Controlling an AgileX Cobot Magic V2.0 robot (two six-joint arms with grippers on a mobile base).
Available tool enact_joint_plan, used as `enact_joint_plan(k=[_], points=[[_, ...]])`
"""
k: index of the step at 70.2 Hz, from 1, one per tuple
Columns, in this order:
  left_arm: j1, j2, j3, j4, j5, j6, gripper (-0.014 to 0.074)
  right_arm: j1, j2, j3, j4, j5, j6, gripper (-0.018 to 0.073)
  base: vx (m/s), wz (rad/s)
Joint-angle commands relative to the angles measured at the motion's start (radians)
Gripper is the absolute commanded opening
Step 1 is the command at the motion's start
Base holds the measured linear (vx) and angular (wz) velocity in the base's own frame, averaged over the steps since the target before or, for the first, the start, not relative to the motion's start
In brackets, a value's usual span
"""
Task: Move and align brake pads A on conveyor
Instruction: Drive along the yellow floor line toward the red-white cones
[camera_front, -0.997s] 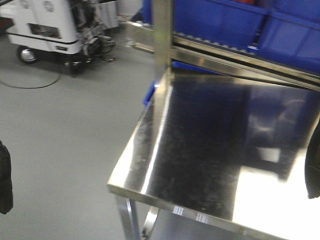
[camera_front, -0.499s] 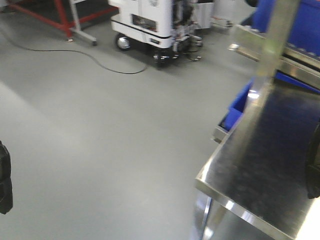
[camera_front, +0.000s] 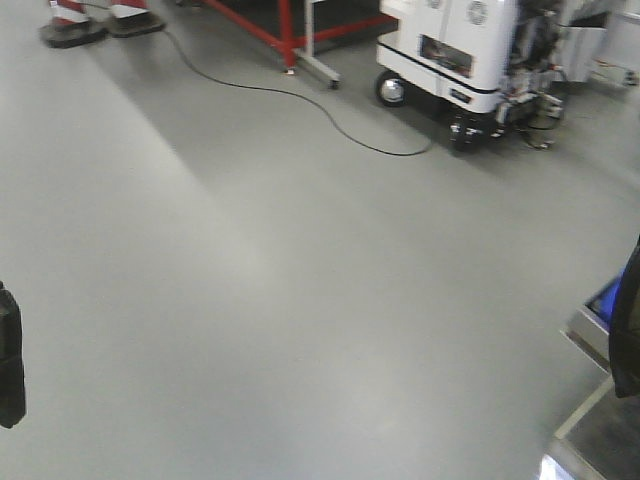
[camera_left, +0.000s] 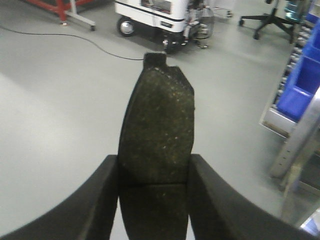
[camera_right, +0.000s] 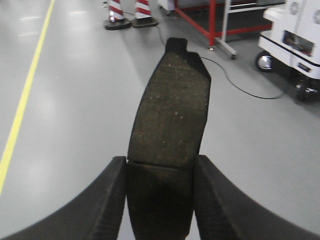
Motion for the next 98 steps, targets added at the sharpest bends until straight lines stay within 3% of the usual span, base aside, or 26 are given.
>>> enact_joint_plan(k=[1, 59, 98], points=[[-0.007, 0.006, -0.030, 0.004, -0.091, -0.001, 0.0153, -0.001, 0.005, -0.029, -0.010, -0.098, -0.008, -0.0003, 0.12, 0.50], [-0.007, 0.006, -0.030, 0.004, -0.091, -0.001, 0.0153, -0.001, 0.005, -0.029, -0.010, -0.098, -0.008, -0.0003, 0.17, 0.58], [-0.007, 0.006, -0.030, 0.004, -0.091, -0.001, 0.0153, -0.001, 0.005, -0.029, -0.010, -0.098, -0.008, -0.0003, 0.27, 0.25]])
